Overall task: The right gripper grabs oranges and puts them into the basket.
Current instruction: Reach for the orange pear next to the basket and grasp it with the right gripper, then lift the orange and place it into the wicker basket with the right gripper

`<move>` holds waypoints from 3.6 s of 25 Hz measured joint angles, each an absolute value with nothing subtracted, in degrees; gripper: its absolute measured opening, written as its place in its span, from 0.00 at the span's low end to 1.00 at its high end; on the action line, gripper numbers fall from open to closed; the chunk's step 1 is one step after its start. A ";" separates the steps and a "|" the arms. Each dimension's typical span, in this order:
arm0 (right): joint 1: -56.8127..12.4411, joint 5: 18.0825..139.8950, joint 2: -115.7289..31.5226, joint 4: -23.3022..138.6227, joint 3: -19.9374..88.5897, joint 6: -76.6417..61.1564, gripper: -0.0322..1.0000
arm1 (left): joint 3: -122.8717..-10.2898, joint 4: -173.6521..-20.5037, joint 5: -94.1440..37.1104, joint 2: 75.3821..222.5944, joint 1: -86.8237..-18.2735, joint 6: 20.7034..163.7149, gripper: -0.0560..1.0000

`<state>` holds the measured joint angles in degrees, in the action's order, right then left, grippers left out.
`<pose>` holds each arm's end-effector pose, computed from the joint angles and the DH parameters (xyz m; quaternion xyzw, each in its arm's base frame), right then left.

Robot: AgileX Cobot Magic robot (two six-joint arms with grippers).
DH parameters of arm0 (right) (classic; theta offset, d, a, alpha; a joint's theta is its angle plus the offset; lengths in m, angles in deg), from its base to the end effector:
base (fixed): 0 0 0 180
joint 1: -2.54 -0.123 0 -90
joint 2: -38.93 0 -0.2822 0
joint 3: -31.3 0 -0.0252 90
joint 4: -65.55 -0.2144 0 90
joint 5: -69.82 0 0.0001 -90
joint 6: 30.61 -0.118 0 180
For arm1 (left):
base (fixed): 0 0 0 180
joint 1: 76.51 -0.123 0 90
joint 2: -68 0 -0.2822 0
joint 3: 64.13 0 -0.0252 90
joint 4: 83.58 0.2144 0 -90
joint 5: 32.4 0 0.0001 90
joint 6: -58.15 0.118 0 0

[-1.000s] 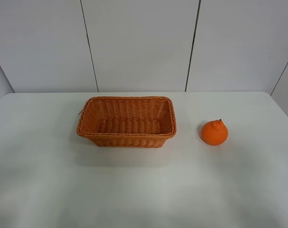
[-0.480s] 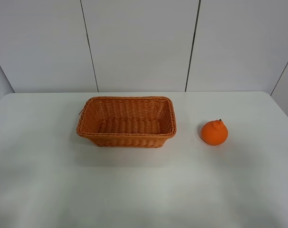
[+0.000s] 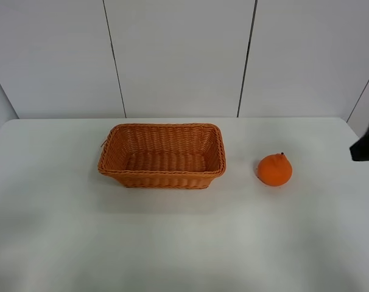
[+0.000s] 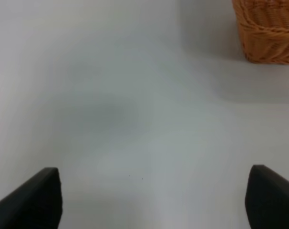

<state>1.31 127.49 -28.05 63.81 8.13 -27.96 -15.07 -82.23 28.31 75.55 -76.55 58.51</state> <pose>0.1668 0.0066 0.3075 -0.0283 0.9603 0.0111 0.2773 -0.0098 0.0024 0.2449 0.0020 0.8540 0.0136 0.5200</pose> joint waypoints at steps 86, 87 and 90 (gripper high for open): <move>-32.49 111.62 -96.06 59.97 58.62 -29.97 0.12 | -15.07 -82.23 28.31 75.55 -76.55 58.51 0.89; -32.43 111.35 -97.02 60.02 58.62 -30.03 0.12 | -15.07 -82.23 28.31 75.55 -76.55 58.51 0.89; -32.21 112.00 -98.44 60.02 58.62 -30.61 0.21 | -15.07 -82.23 28.31 75.55 -76.55 58.51 0.89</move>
<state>-32.21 112.00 -98.44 60.02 58.62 -30.61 -15.07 -82.23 28.31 75.55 -76.55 58.51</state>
